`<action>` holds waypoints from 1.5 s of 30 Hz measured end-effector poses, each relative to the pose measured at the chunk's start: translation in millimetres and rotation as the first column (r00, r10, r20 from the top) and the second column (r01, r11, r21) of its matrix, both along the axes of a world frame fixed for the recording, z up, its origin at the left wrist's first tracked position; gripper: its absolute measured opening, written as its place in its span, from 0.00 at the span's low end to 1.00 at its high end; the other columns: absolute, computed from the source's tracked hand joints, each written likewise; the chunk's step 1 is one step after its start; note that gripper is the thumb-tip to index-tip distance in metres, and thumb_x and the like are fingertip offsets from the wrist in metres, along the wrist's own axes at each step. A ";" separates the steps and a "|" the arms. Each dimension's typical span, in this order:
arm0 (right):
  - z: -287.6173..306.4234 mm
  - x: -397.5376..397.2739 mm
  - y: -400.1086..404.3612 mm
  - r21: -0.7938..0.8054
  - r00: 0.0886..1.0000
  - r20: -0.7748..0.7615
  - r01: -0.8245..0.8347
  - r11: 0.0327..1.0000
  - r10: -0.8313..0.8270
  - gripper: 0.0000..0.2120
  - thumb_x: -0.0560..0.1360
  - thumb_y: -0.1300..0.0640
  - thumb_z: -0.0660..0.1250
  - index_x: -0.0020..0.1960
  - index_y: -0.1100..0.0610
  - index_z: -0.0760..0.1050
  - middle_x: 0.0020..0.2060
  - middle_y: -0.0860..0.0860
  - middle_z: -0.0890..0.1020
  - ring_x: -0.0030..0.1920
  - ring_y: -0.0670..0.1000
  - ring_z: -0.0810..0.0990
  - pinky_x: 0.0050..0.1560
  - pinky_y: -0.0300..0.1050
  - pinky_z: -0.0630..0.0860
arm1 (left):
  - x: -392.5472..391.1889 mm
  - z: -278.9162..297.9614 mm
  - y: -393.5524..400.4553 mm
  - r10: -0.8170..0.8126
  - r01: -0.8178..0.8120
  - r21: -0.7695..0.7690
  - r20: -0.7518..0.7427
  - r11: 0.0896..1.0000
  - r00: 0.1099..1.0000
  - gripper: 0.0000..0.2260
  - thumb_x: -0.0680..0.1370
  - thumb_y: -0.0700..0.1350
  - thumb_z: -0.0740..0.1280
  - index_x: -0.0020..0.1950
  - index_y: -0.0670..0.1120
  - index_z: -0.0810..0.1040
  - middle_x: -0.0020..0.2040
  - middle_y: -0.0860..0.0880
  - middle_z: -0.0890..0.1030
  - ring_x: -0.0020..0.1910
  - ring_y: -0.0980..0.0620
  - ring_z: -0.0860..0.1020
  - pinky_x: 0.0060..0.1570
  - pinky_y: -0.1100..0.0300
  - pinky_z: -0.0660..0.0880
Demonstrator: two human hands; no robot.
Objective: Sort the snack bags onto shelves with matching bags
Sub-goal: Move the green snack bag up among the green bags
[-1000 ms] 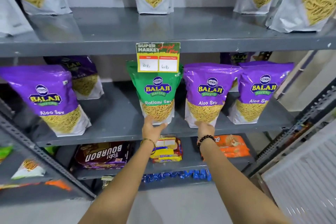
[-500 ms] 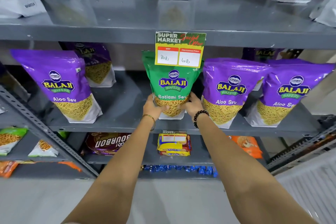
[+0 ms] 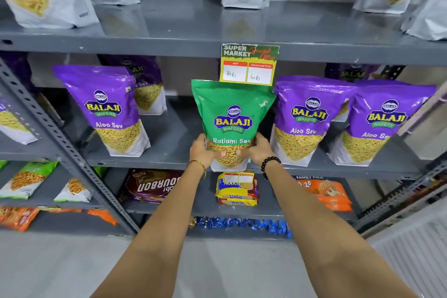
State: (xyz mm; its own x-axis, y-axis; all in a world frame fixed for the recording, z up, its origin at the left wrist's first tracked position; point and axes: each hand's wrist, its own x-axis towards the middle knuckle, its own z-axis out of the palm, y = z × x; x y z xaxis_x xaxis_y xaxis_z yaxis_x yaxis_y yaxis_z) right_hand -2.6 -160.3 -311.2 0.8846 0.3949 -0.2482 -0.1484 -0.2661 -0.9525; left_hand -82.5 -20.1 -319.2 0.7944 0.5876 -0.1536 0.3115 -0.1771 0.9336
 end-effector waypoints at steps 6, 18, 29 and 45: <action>-16.4 -36.7 0.0 -0.009 0.999 0.034 -0.011 1.000 0.011 0.33 0.54 0.66 0.77 0.57 0.59 0.71 0.58 0.59 0.79 0.59 0.59 0.77 0.59 0.63 0.74 | -49.0 -1.8 4.4 -0.007 0.007 0.009 0.028 1.000 1.000 0.26 0.60 0.35 0.77 0.54 0.40 0.73 0.57 0.39 0.79 0.56 0.41 0.77 0.57 0.44 0.75; 82.0 -107.2 12.5 0.184 0.965 0.258 -0.098 0.978 0.048 0.32 0.60 0.71 0.74 0.63 0.62 0.70 0.58 0.58 0.79 0.57 0.56 0.77 0.58 0.55 0.76 | -112.6 72.9 27.0 0.005 -0.001 -0.012 0.333 1.000 0.943 0.25 0.62 0.34 0.77 0.54 0.43 0.71 0.53 0.44 0.78 0.52 0.47 0.77 0.48 0.56 0.75; 240.1 -87.1 9.1 0.459 0.875 0.480 -0.191 0.867 -0.061 0.29 0.62 0.63 0.76 0.62 0.59 0.74 0.55 0.56 0.82 0.53 0.52 0.81 0.53 0.44 0.80 | -86.7 233.5 30.9 -0.034 -0.002 0.051 0.680 0.999 0.732 0.19 0.62 0.37 0.77 0.49 0.51 0.78 0.44 0.51 0.82 0.39 0.59 0.82 0.45 0.62 0.80; 282.9 7.6 -5.7 0.441 0.777 0.611 -0.173 0.881 -0.153 0.21 0.70 0.59 0.69 0.62 0.58 0.71 0.52 0.52 0.79 0.49 0.43 0.78 0.50 0.36 0.77 | 24.9 289.1 10.3 -0.177 0.123 0.127 0.682 0.984 0.709 0.17 0.70 0.42 0.72 0.58 0.45 0.75 0.51 0.48 0.80 0.47 0.53 0.79 0.50 0.58 0.77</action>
State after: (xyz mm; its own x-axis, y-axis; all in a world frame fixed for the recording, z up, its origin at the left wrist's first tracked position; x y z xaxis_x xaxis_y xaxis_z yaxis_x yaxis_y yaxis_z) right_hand 5.0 -165.9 -28.3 0.7691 0.3239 0.5510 0.5070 0.2156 -0.8345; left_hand -57.6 -9.7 -30.1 0.7422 0.4389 0.5064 -0.4488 -0.2356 0.8620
